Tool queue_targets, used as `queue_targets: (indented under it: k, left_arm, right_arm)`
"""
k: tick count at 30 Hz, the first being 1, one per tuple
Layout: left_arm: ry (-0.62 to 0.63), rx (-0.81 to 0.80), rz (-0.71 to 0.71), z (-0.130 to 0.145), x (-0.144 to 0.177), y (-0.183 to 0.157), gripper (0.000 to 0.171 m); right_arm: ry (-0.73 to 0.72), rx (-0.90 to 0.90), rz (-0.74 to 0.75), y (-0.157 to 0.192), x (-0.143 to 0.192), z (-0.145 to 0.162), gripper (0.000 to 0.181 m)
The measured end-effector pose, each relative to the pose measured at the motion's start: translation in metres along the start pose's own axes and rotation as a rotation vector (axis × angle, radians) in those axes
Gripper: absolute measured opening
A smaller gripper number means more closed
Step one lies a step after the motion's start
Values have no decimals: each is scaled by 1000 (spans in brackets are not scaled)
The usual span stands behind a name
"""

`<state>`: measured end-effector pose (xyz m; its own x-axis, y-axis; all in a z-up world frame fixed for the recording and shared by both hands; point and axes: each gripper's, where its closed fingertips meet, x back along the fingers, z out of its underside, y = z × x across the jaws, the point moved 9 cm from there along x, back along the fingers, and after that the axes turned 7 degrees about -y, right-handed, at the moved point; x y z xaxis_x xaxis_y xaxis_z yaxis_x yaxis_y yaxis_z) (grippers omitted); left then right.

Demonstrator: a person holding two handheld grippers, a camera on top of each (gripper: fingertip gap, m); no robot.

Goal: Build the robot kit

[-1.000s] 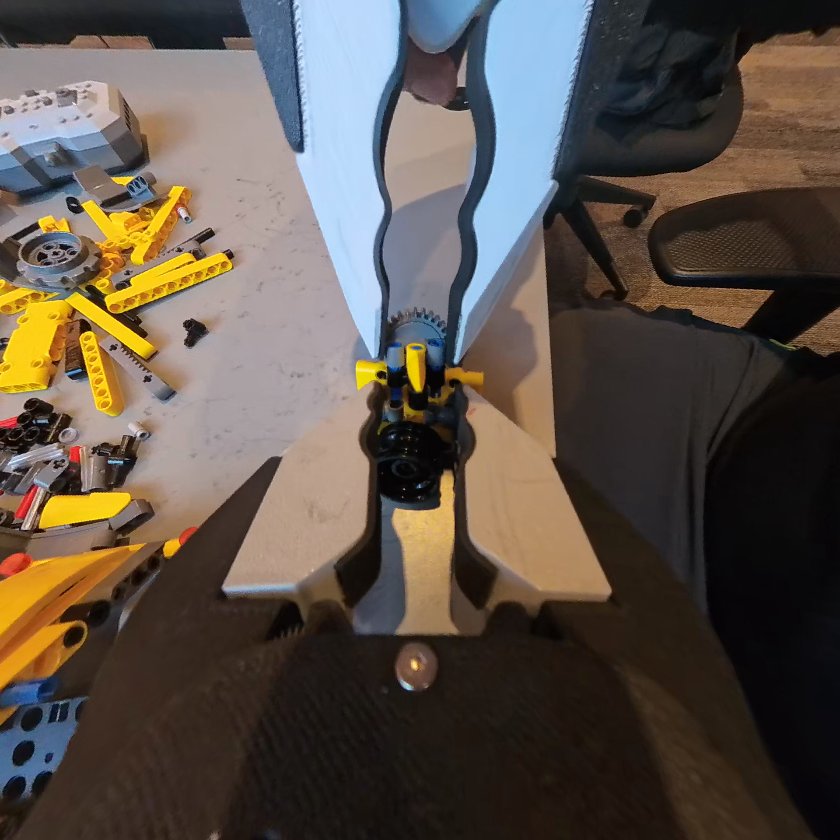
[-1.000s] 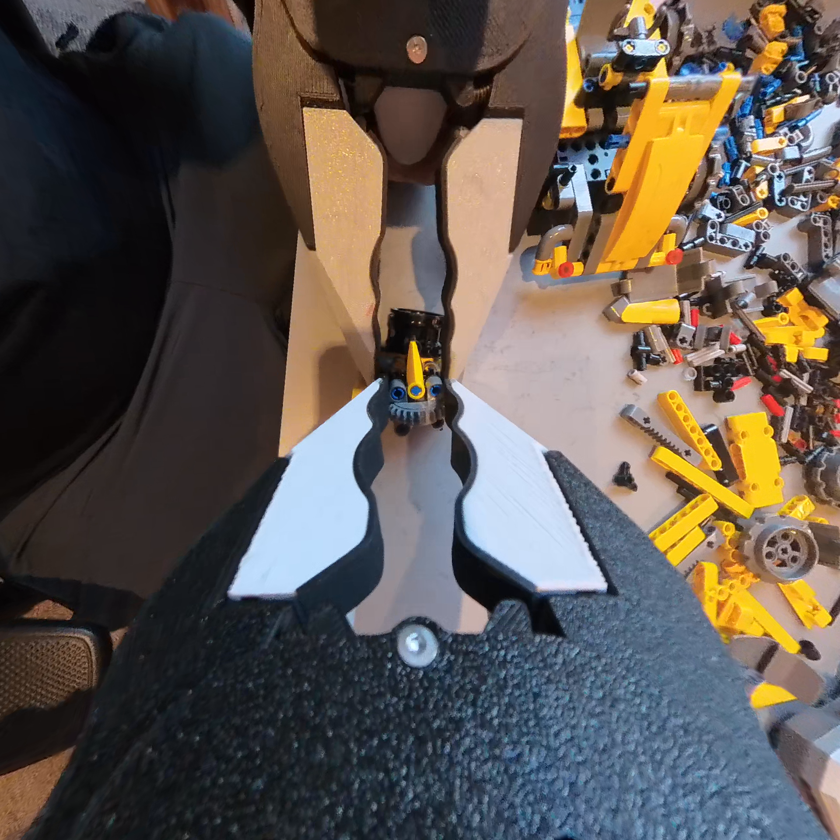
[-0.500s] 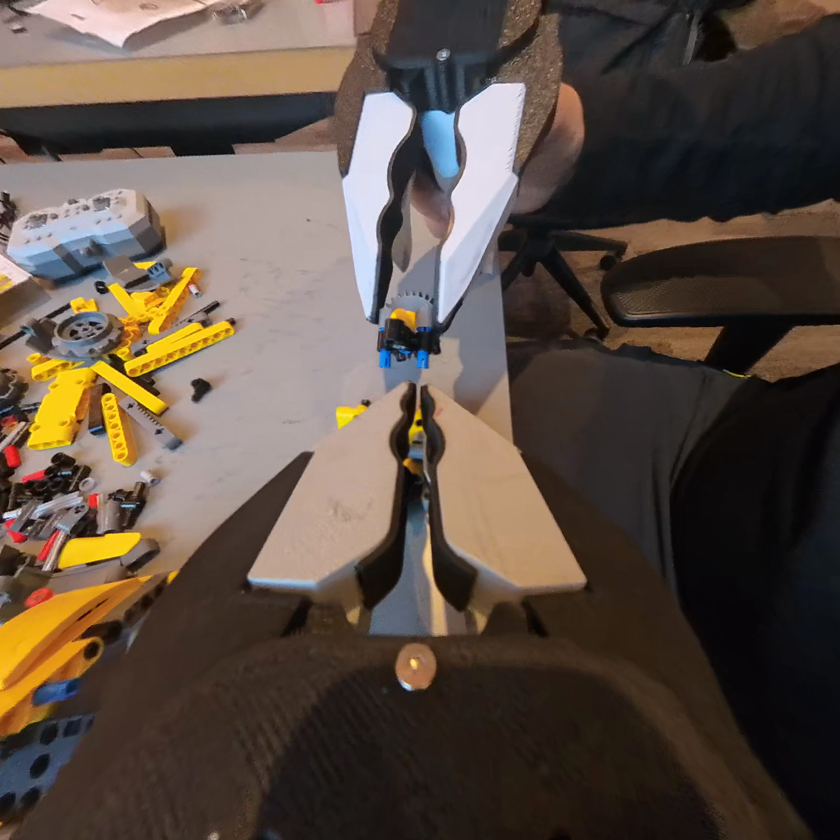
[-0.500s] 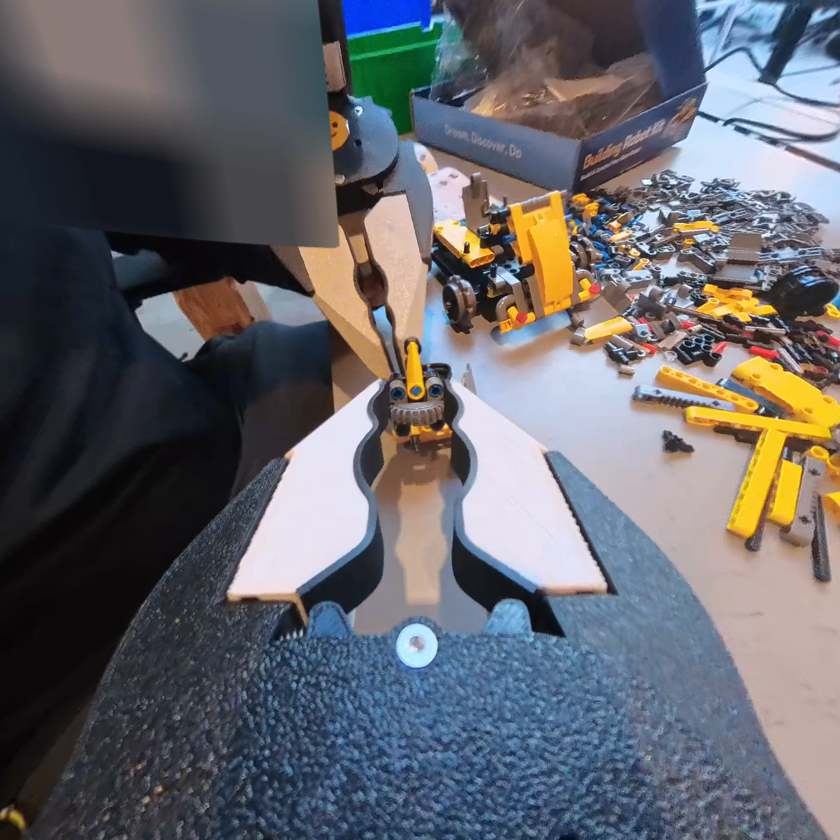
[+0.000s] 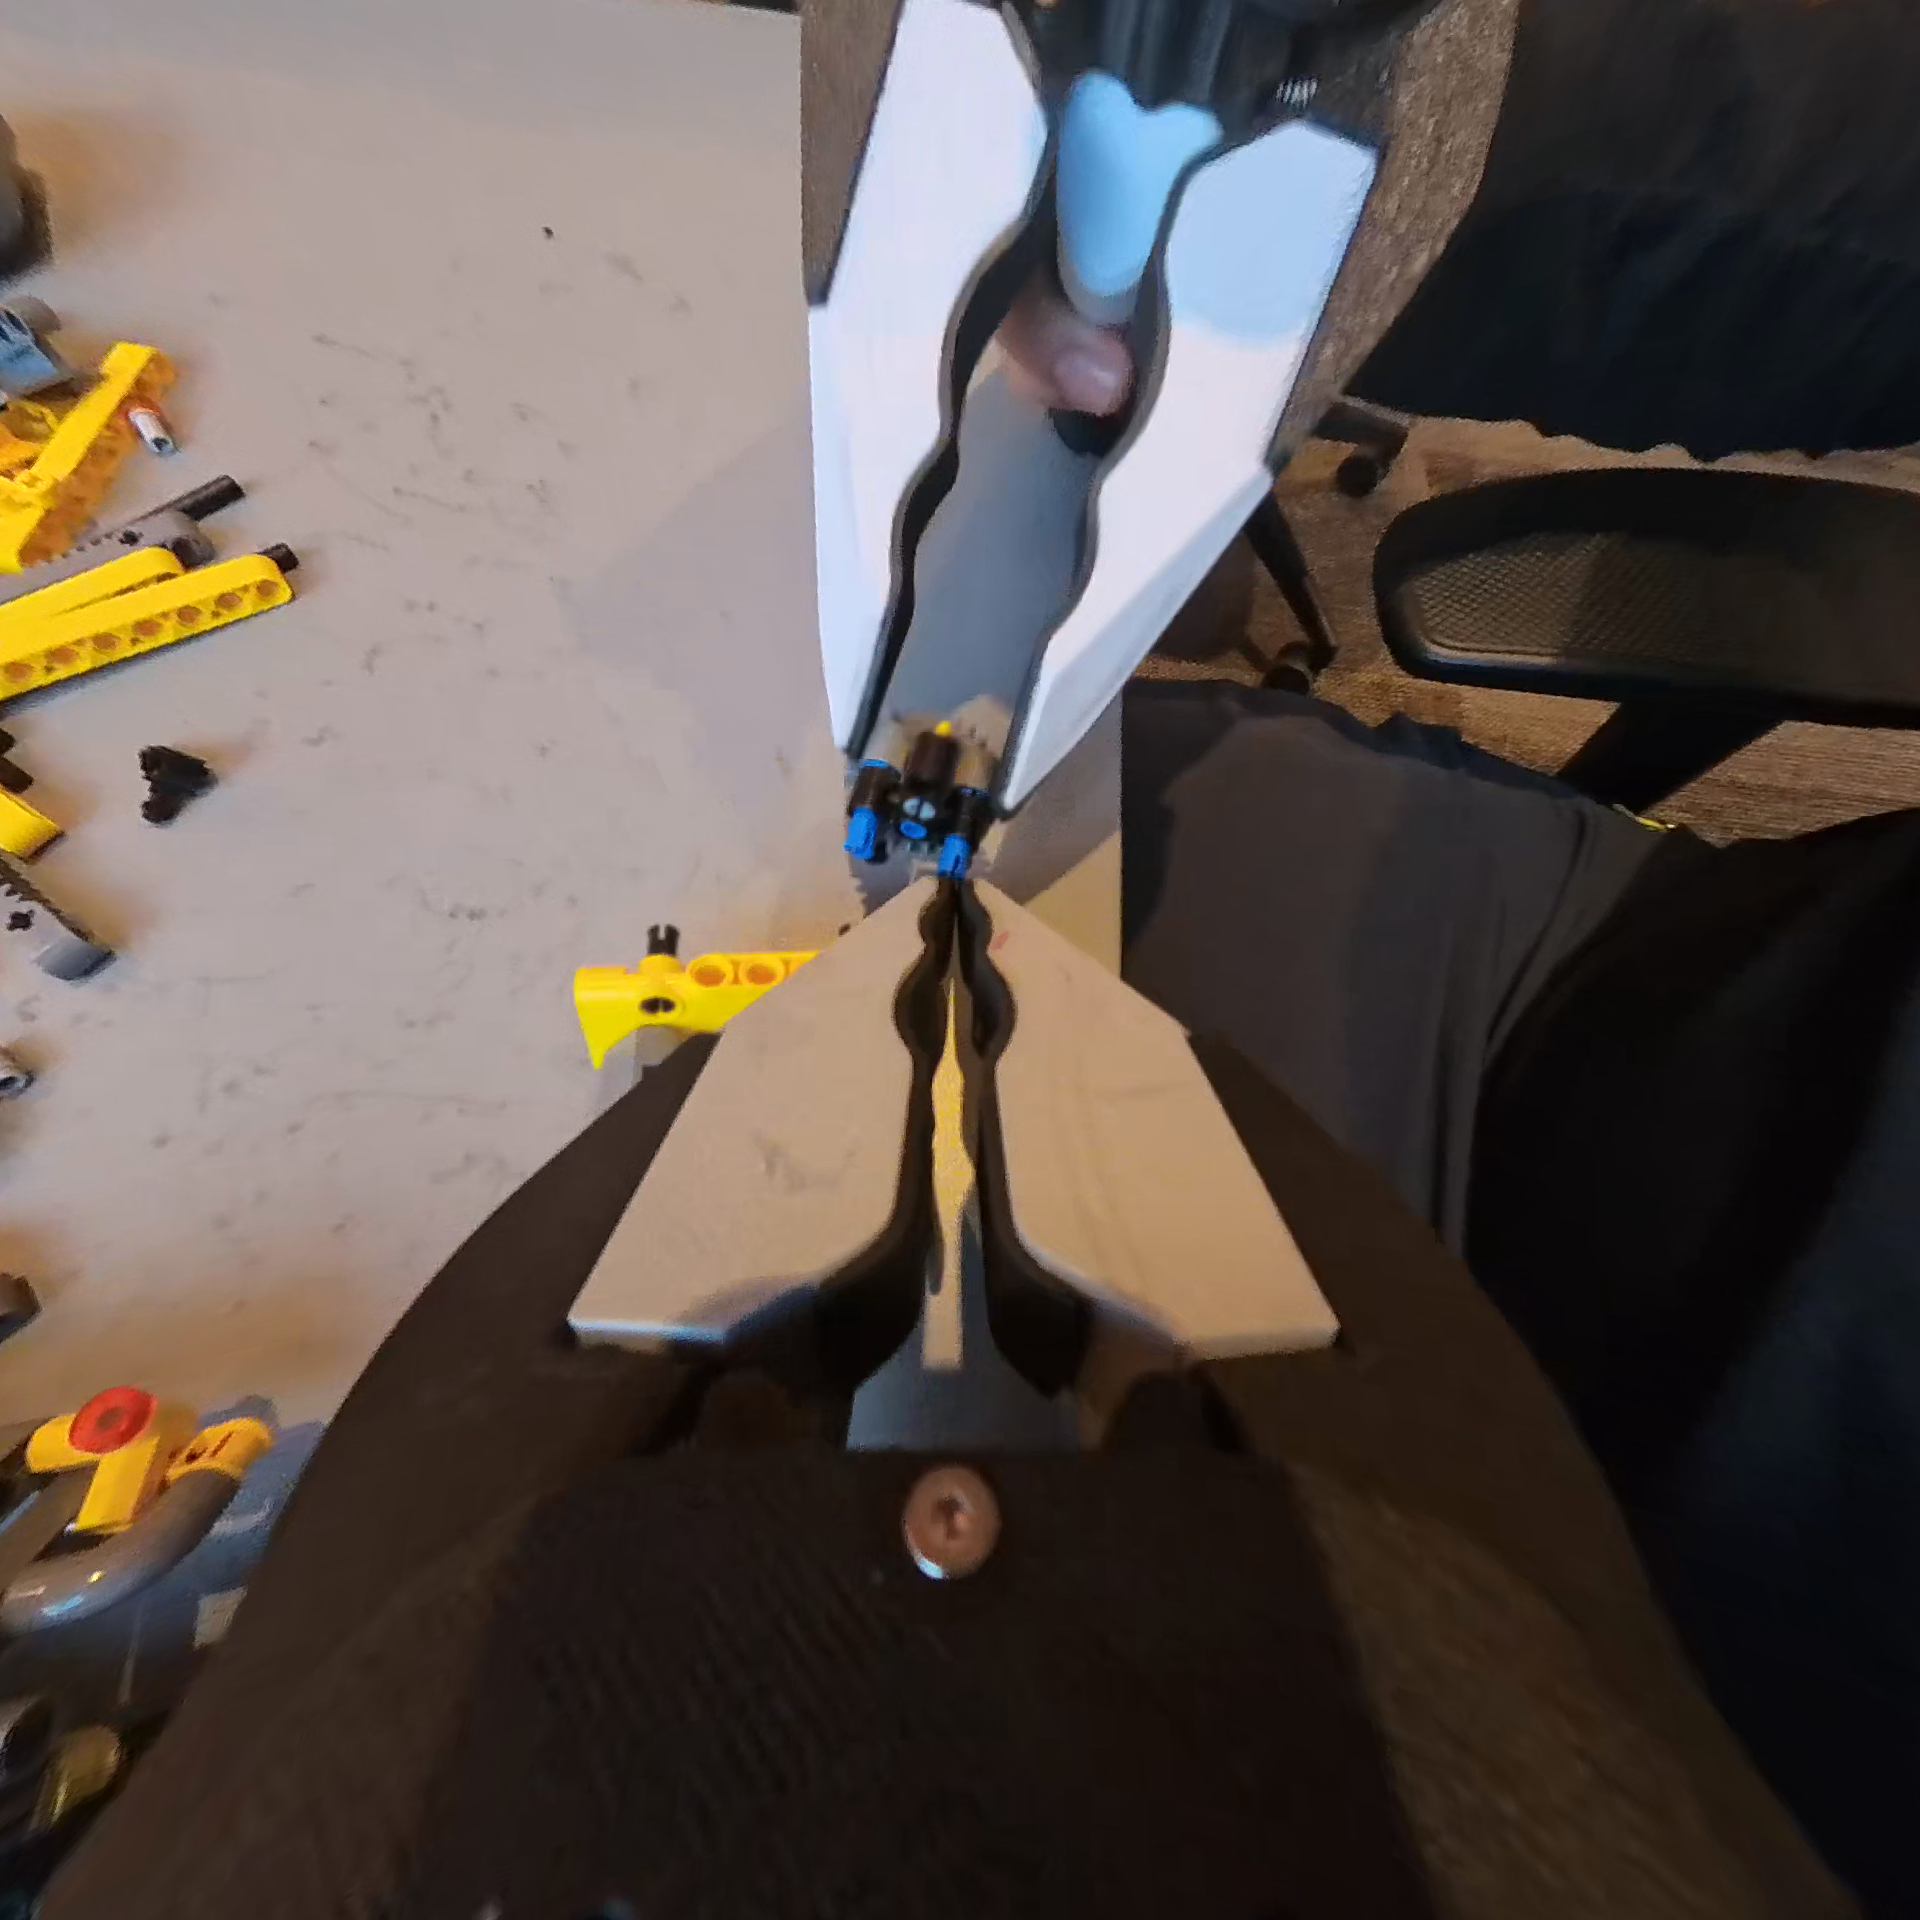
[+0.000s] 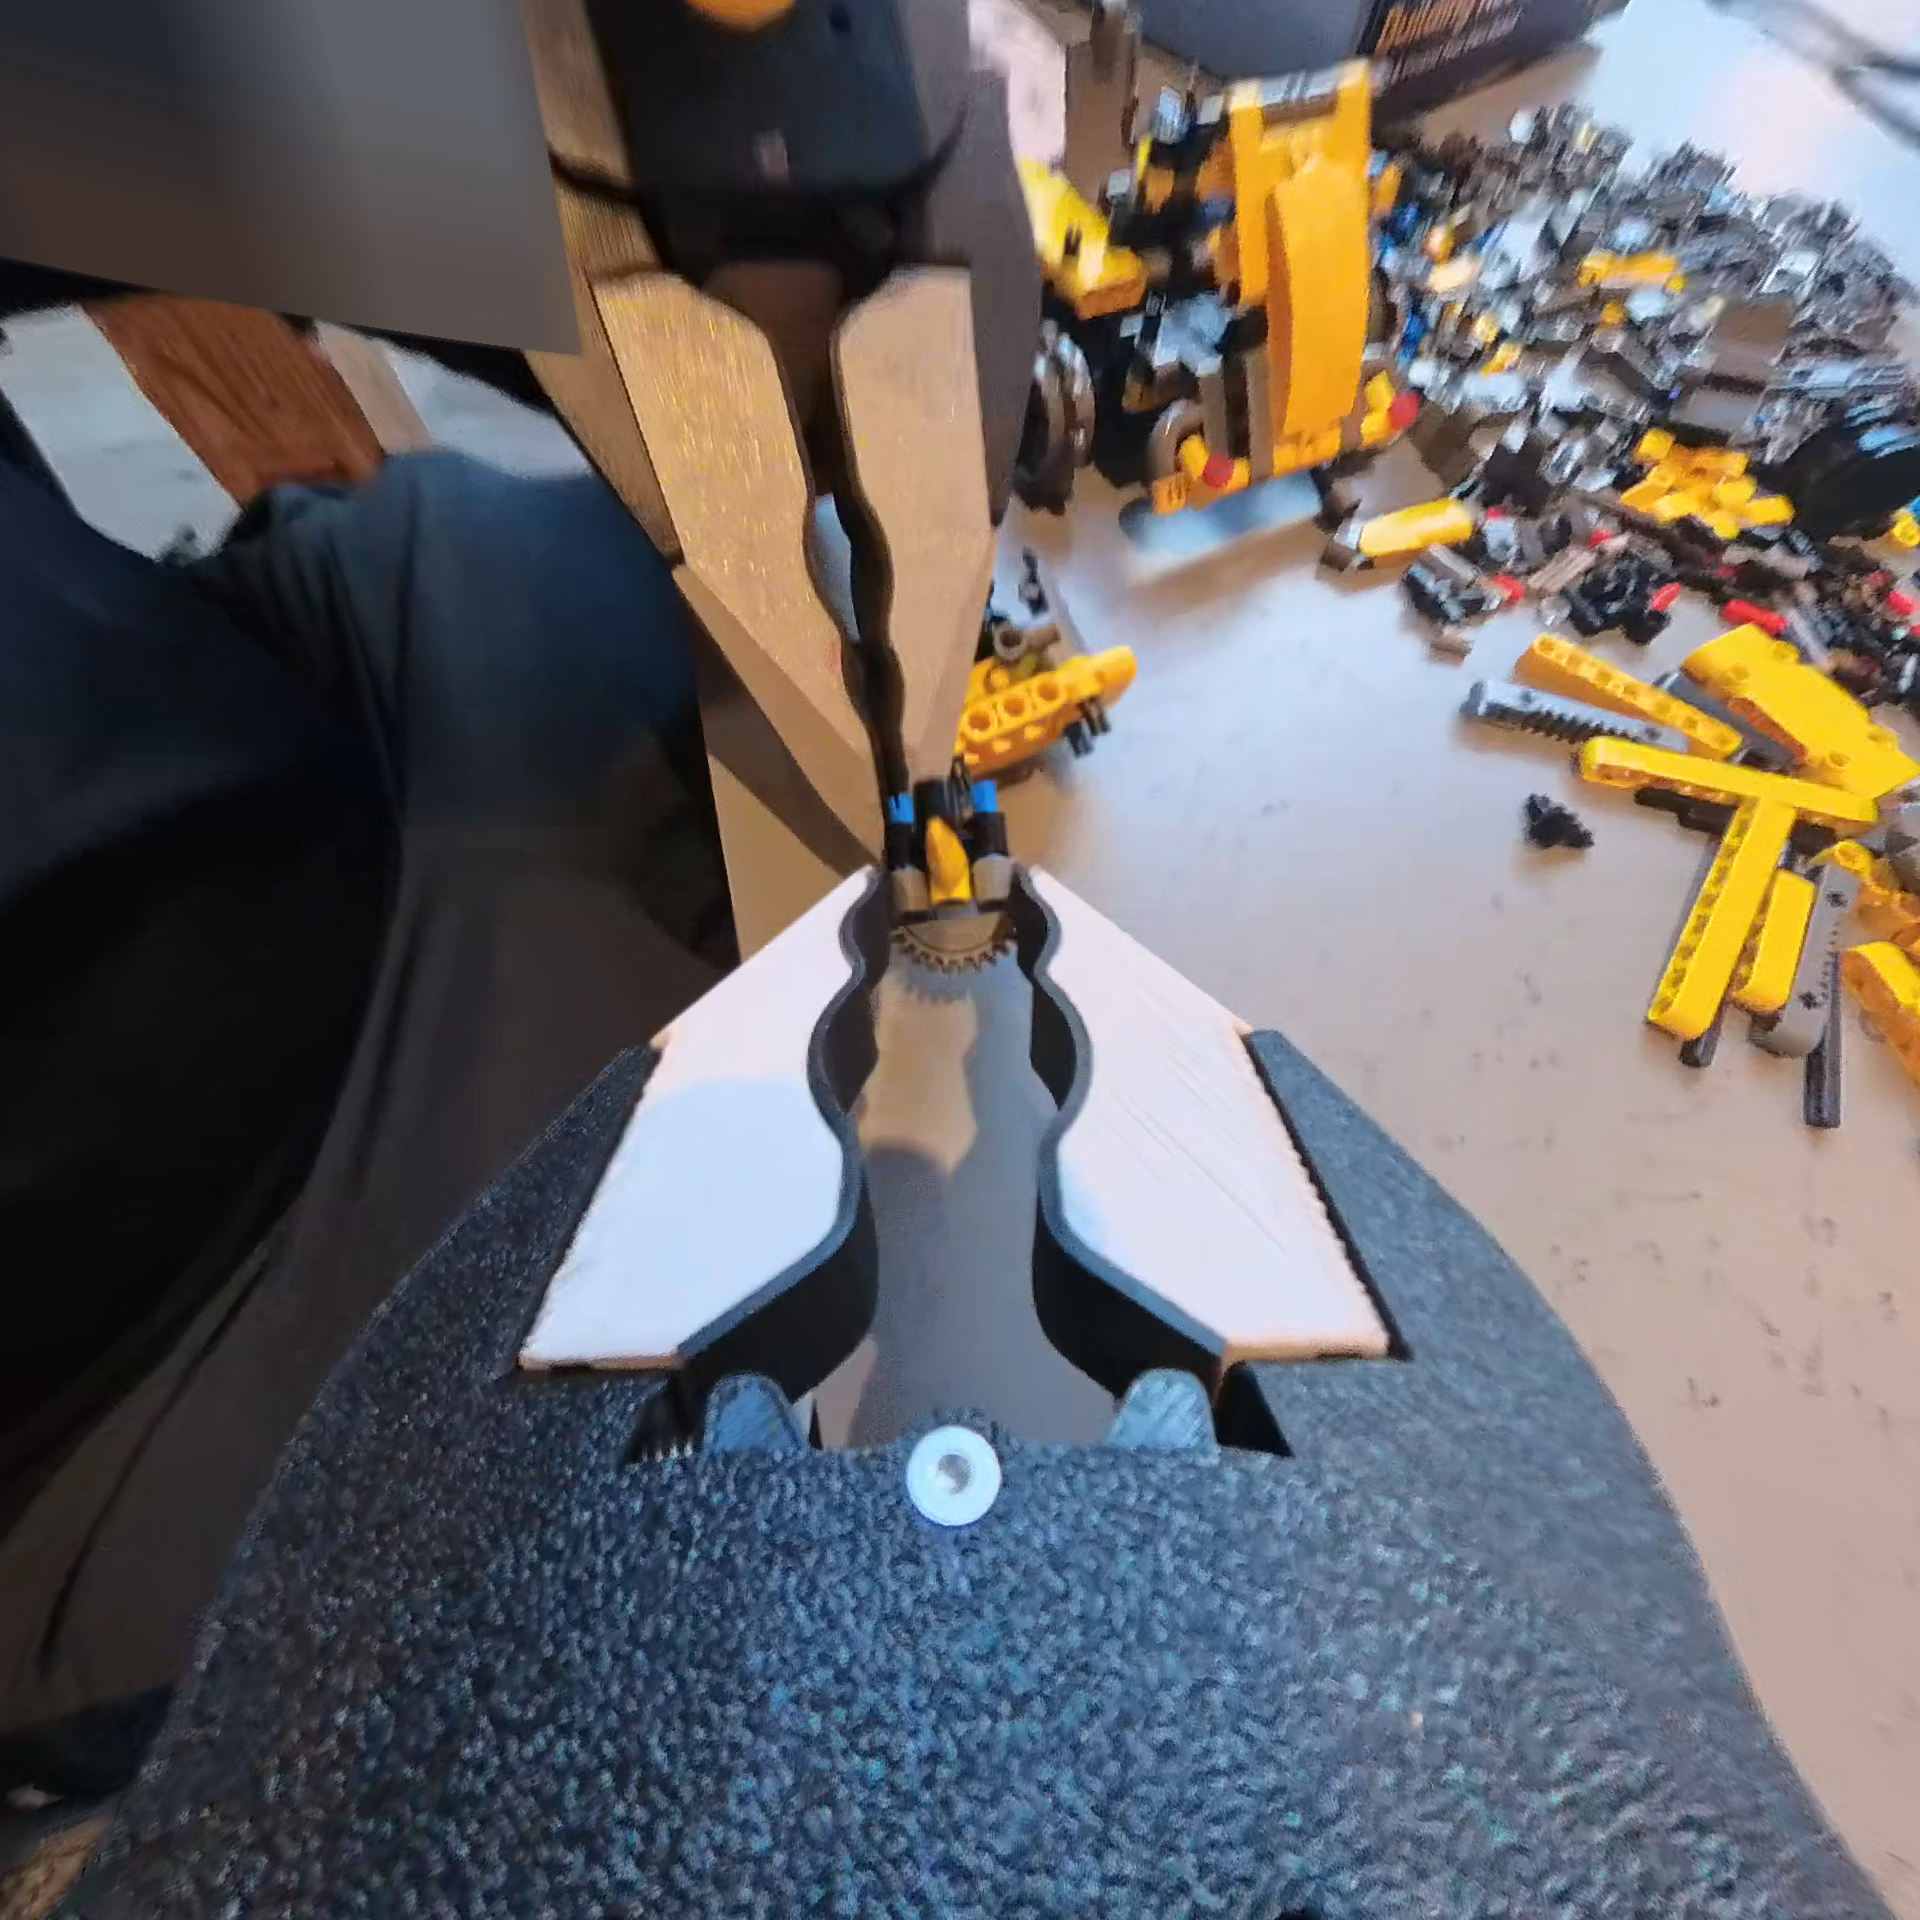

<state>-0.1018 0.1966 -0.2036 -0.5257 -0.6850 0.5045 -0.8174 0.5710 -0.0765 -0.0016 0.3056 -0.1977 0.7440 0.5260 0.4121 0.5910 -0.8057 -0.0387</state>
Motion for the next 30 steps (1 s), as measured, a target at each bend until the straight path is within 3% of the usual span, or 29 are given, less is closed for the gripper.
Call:
queue_targets:
  k: [6,13,18,21,26,30]
  left_arm:
    - [59,-10,4,-3,-2,-1,2]
    - [88,-120,-113,-13,4,-7,28]
    - [41,-139,-125,-26,1,-9,40]
    - [-6,-234,-181,-34,2,-15,47]
    - [-6,-453,-315,-34,1,-33,36]
    - [2,-492,-372,-31,-1,-36,30]
  right_arm:
    - [79,48,11,2,-4,5,23]
    - [25,6,15,1,5,4,23]
    - [-198,-210,-58,2,20,-5,23]
    - [-305,-391,-98,3,20,-4,23]
    - [-360,-586,-136,3,18,2,23]
    - [-380,-651,-131,2,13,6,23]
